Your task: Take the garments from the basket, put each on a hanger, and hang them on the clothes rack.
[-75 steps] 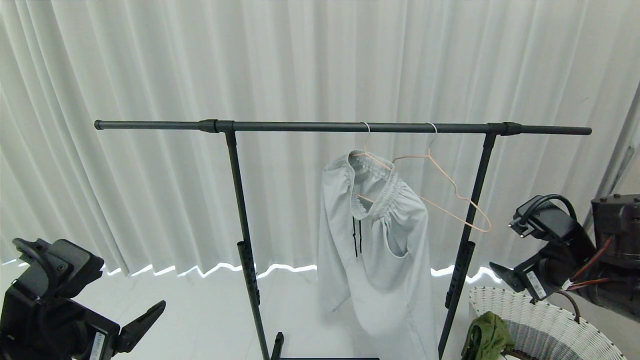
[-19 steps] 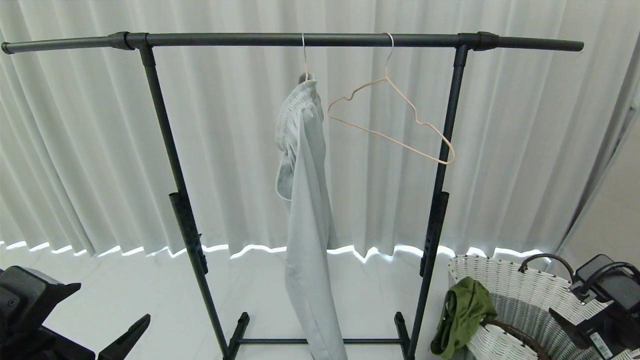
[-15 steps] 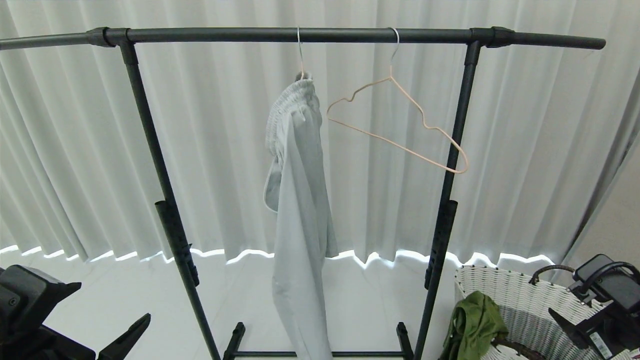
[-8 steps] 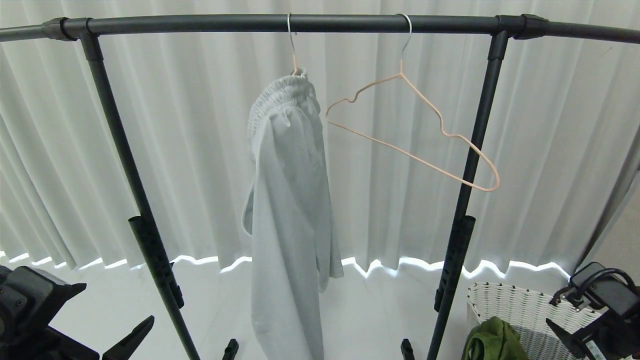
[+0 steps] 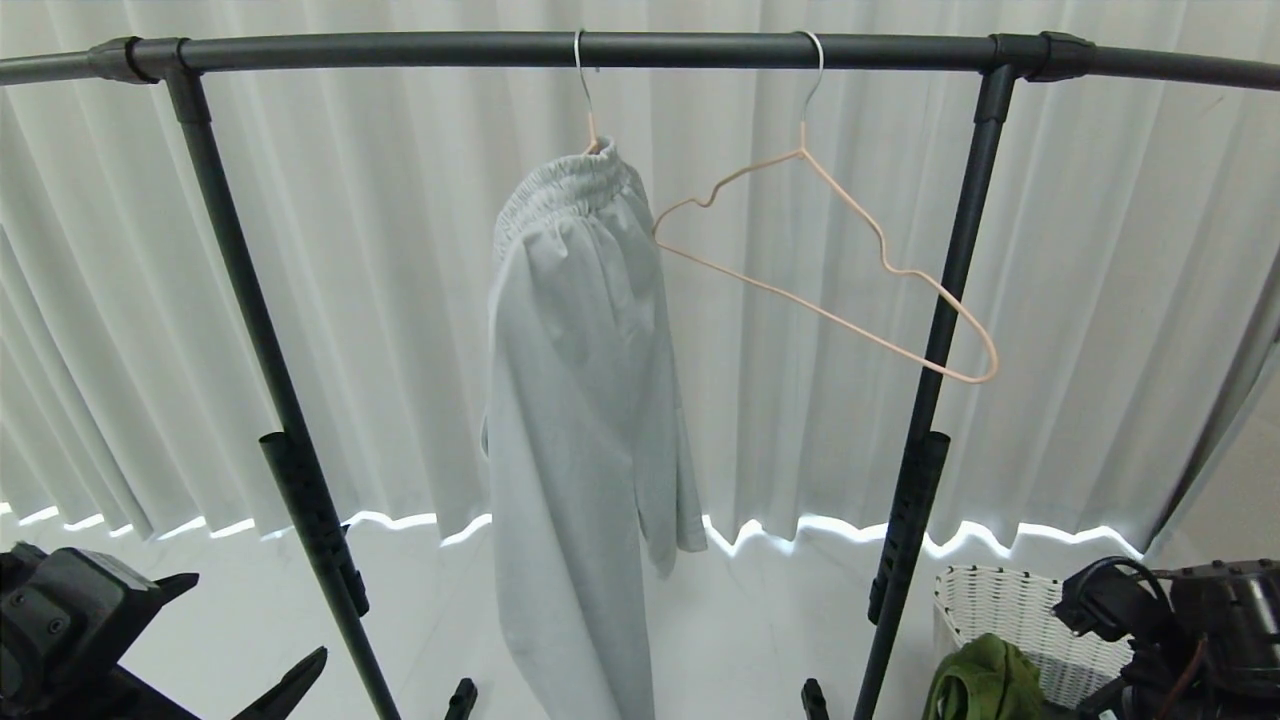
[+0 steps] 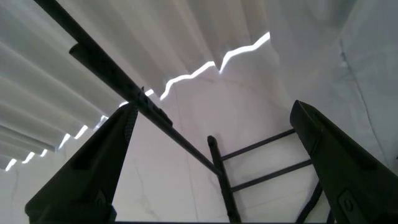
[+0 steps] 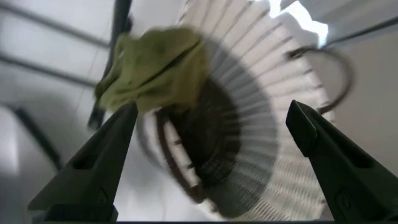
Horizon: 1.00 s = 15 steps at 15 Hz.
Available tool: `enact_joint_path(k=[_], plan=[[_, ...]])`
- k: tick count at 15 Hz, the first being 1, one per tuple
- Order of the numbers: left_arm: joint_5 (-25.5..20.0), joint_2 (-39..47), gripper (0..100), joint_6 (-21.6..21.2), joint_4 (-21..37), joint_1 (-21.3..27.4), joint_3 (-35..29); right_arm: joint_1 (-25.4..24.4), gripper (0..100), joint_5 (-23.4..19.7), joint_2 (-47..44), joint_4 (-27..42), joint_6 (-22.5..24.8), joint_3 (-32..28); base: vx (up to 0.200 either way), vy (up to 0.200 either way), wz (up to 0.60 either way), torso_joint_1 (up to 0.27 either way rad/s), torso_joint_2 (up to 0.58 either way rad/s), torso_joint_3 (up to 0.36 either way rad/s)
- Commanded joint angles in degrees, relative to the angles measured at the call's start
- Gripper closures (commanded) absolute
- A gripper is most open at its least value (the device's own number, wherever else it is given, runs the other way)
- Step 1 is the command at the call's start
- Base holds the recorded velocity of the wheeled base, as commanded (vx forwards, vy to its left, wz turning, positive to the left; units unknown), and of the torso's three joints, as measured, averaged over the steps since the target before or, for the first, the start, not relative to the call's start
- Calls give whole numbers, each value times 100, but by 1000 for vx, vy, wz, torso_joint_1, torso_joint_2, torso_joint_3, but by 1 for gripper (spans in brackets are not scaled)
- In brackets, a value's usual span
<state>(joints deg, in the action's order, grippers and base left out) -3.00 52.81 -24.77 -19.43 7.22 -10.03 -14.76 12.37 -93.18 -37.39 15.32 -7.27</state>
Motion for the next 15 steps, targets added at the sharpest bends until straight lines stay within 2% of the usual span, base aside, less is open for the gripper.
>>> enact_joint_path(k=[1,4,9,15], plan=[[1,72,0,7,1,8,72,-35,0,-60,-789,-5,-12,-267,0,0,0,0,0,0],[10,89,0,16,1,8,195,-27,0,11,-1685,-5,-12,-908,0,0,0,0,0,0],[10,80,0,-1,1,8,353,-62,0,90,-2679,-14,-3,-1541,0,0,0,0,0,0],[10,72,0,-10,1,8,458,-317,0,178,-3276,-84,-29,-1945,0,0,0,0,0,0]])
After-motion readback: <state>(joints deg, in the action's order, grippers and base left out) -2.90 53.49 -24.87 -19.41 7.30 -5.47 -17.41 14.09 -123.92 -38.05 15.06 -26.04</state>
